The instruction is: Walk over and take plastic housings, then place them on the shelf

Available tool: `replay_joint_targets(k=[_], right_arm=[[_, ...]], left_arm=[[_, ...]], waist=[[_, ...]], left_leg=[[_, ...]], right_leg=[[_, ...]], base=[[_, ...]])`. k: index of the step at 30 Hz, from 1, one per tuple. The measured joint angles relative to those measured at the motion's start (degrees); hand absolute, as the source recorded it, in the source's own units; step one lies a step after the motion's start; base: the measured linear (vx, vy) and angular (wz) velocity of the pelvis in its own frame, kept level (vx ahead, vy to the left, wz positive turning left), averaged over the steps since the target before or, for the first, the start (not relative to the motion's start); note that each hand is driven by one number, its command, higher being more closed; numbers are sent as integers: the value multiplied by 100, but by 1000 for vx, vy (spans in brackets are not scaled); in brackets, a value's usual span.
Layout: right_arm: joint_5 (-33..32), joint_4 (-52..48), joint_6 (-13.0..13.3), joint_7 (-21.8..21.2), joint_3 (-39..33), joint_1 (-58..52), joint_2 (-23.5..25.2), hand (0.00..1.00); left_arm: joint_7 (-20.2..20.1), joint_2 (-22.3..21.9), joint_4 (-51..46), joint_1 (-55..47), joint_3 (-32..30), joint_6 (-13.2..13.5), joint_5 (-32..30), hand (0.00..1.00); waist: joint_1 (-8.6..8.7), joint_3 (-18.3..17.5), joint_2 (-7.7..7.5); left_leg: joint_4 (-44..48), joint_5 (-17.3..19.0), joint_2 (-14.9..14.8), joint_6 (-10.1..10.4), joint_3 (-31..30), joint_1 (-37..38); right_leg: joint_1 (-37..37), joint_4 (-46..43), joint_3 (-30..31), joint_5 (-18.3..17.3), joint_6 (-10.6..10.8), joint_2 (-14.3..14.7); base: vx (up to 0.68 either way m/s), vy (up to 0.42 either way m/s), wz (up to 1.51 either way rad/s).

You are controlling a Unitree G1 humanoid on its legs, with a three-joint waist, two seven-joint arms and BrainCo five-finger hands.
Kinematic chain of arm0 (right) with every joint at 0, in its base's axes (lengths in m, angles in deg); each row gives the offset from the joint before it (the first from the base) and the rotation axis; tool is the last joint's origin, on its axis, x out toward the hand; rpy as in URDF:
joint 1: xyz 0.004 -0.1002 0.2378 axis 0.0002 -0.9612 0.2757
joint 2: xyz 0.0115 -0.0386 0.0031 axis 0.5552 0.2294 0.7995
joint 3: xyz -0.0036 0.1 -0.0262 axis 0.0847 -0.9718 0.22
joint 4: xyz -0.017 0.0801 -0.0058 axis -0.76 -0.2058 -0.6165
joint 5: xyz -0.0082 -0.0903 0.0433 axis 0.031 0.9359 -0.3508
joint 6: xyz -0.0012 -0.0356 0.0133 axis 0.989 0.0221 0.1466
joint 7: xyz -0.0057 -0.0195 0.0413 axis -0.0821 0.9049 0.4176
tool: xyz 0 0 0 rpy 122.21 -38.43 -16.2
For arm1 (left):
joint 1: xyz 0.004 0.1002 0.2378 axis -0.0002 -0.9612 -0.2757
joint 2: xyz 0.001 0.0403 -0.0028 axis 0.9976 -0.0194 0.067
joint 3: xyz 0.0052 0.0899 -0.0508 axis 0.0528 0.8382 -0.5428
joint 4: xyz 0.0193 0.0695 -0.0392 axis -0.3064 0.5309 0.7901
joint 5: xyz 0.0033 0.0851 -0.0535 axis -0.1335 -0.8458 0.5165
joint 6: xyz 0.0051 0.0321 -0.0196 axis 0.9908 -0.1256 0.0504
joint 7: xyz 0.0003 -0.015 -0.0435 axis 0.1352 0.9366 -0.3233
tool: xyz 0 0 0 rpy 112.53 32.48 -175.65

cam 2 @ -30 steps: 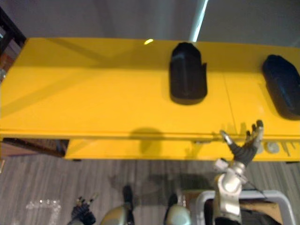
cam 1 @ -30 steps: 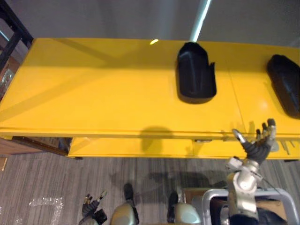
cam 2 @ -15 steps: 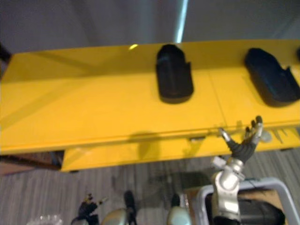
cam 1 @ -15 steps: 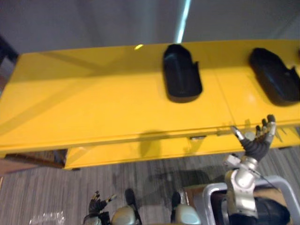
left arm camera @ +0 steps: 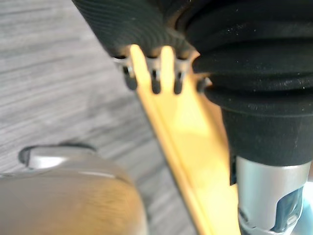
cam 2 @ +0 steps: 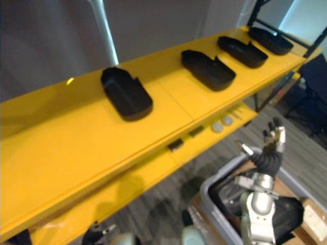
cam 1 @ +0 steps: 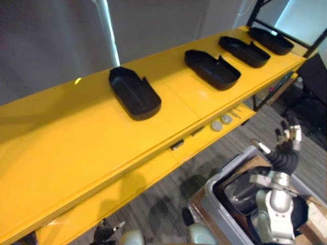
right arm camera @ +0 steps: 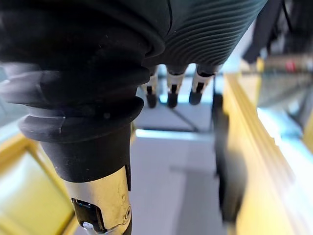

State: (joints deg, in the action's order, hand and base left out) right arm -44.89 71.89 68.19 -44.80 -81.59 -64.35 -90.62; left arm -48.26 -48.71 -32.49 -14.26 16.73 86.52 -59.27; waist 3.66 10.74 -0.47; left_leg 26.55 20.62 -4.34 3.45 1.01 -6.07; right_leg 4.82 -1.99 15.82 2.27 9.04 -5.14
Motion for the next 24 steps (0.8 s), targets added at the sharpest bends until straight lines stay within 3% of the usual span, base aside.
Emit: replay_joint_targets(k=[5,10,12,13,14,16,18,19,22,24], right_arm=[[-19,281,3,44,515,87,118,0],[-10,638,0,584,696,85,433,0],[-78,631,4,521,734,33,507,0],[-124,636,3,448,812,0,512,0],[-115,628,2,356,975,-36,525,0],[-116,626,5,333,1112,-119,528,0],[-116,656,105,303,1348,-96,576,0],[-116,670,118,307,1393,-76,579,0],[-100,1013,120,519,1828,314,643,0],[-101,1134,28,678,1943,545,662,0]], left_arm=[[79,5,-197,-8,198,146,-112,0],[-45,44,-352,7,164,223,-183,0],[-24,39,-440,8,74,118,-313,0],[20,0,-440,7,49,49,-320,0],[88,20,-374,-34,13,-41,-262,0],[140,30,-190,-42,-33,-155,-198,0],[250,41,-46,-94,-35,-169,-28,0],[263,41,-44,-108,-42,-168,-12,0],[302,12,29,-167,-219,-149,232,0],[280,-51,66,-220,-511,-152,318,0]], waist=[[-142,-42,75],[-237,135,43],[-303,213,17],[-321,274,83],[-341,347,103],[-299,341,65],[-379,302,-11],[-401,293,-26],[-620,205,-172],[-731,174,-178]], left_leg=[[141,-5,13,4,-286,-127],[778,308,-124,-53,-172,-143],[947,406,-217,-168,175,-103],[882,397,-407,-335,412,-119],[762,296,-540,-389,719,-95],[612,152,-646,-416,892,-105],[245,-188,-724,-413,1086,-137],[197,-240,-723,-413,1113,-147],[-71,-621,-748,-269,1406,-434],[-122,-775,-852,-96,1557,-597]], right_leg=[[40,-242,-226,-127,-68,40],[159,-787,-161,-138,-84,255],[235,-731,-422,180,-259,270],[189,-334,-691,612,-733,296],[309,-668,-1217,492,-937,304],[380,-1556,-1718,-66,-937,304],[163,-2476,-2084,-650,-958,127],[127,-2534,-2089,-681,-975,94],[-218,-2477,-2286,-785,-1032,-416],[-276,-1777,-2491,-729,-1010,-385]], base=[[2,12,27],[-71,62,-25],[-229,101,-107],[-329,91,-123],[-333,93,-119],[-188,79,-74],[-122,63,-49],[-79,-41,-35],[-108,-139,-46],[-105,-178,-60]])
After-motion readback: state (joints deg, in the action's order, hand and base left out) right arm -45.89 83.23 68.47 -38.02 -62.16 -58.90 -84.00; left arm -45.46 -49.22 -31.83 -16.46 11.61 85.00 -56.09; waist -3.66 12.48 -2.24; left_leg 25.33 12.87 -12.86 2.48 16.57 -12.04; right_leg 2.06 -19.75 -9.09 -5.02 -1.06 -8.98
